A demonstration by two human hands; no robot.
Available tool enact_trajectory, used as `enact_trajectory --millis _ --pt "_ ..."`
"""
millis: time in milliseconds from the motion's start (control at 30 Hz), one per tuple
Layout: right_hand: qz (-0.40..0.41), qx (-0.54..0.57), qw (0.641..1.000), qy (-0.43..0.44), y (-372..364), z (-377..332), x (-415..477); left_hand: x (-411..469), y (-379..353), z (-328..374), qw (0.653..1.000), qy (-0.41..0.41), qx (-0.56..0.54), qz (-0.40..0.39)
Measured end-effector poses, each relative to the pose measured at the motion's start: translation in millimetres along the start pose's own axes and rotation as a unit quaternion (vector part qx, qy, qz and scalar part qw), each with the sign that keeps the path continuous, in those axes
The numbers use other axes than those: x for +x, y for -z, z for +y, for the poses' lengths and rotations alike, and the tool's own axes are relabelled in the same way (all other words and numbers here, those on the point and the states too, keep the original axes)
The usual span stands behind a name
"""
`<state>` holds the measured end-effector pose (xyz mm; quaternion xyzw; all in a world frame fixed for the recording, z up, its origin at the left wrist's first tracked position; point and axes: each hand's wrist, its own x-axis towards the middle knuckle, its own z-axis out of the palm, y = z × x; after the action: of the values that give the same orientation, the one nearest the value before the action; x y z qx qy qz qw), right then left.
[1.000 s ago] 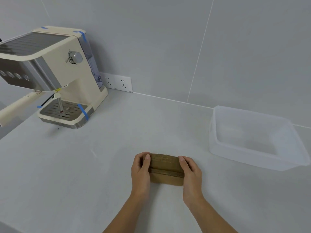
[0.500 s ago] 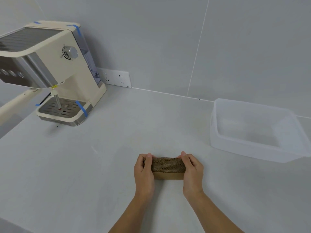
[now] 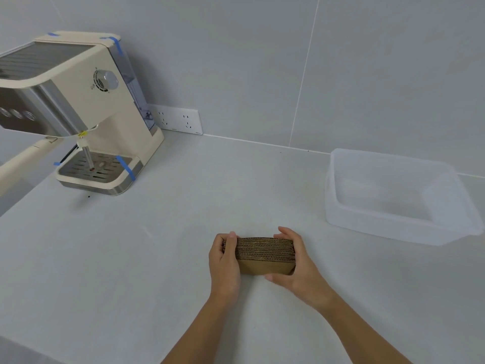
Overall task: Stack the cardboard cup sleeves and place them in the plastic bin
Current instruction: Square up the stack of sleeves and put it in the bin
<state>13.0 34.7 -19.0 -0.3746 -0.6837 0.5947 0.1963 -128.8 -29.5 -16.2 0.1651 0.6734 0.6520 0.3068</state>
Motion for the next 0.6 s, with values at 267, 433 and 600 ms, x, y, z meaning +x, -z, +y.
enact_trajectory --millis 267,433,600 --pt "0.036 0.009 0.999 -0.003 -0.3 6.9 2.0 -1.6 17.0 -0.2 0.992 -0.035 0.035 -0.12" --pt "0.033 0.026 0.999 -0.013 0.1 5.8 3.2 6.4 49.8 2.0 0.952 -0.042 0.114 -0.279" --pt "0.042 0.029 0.999 -0.011 1.7 4.3 3.4 11.4 59.8 4.1 0.948 -0.065 0.151 -0.273"
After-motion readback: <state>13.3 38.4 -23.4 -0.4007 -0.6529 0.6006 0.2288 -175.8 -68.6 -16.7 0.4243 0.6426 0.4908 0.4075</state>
